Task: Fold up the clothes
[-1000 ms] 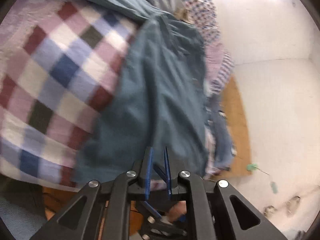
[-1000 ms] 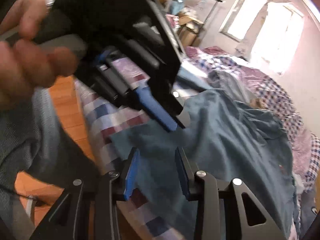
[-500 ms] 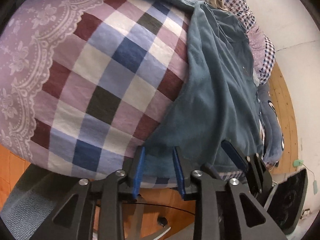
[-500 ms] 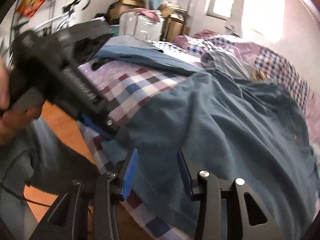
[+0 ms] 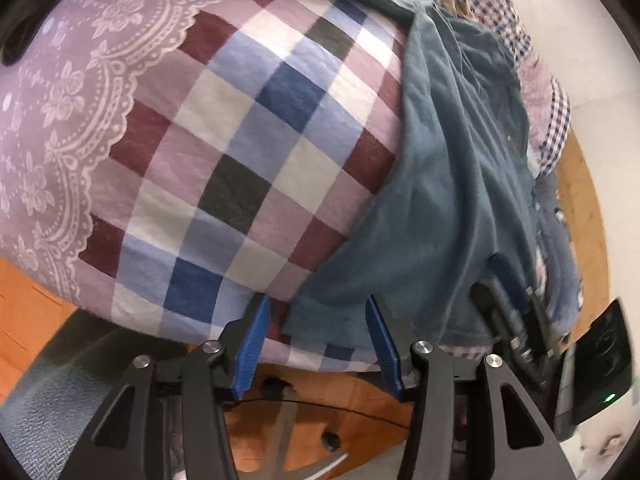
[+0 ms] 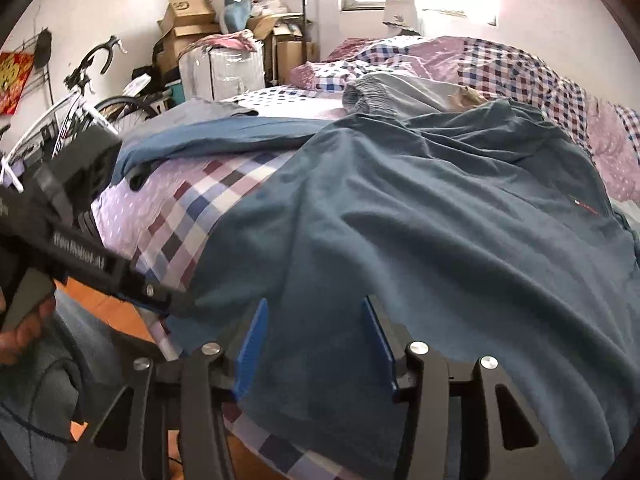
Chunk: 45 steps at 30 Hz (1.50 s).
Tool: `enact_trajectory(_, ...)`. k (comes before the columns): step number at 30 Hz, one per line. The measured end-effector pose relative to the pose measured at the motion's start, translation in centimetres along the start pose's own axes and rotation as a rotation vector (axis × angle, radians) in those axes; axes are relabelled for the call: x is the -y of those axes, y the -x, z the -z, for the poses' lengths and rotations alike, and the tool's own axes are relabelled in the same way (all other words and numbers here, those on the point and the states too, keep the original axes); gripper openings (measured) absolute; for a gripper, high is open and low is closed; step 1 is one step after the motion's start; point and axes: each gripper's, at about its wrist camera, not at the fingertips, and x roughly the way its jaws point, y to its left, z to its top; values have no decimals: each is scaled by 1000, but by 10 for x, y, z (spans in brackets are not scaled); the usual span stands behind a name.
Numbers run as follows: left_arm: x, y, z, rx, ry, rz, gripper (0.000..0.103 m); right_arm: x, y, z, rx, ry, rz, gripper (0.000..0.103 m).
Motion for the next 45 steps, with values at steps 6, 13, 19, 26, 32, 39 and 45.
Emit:
enact_trajectory(6,10,-4,2,16,-23,-33,54,9,3,-4,-5,-38,2,52)
enact_trajectory(13,2,-1,12,9,-4,5,57,7,2,-4,-34,-24,-41,52)
enact_trajectory(19,-2,-4,16,-29,38,130,39,-12,5,-2,-24,58,-102,52)
enact_trajectory(26,3,3,15,2,43,231,22,-41,4,8,-39,209,-152,53)
enact_trajectory(32,2,17,8,58,65,385,22,-61,11,15,9,338,-126,53)
enact_trajectory(39,5,6,7,43,80,381,22,-77,-3,27,4,457,-37,53)
enact_trajectory(45,-3,5,5,38,96,393,22,-88,-7,36,52,572,52,53)
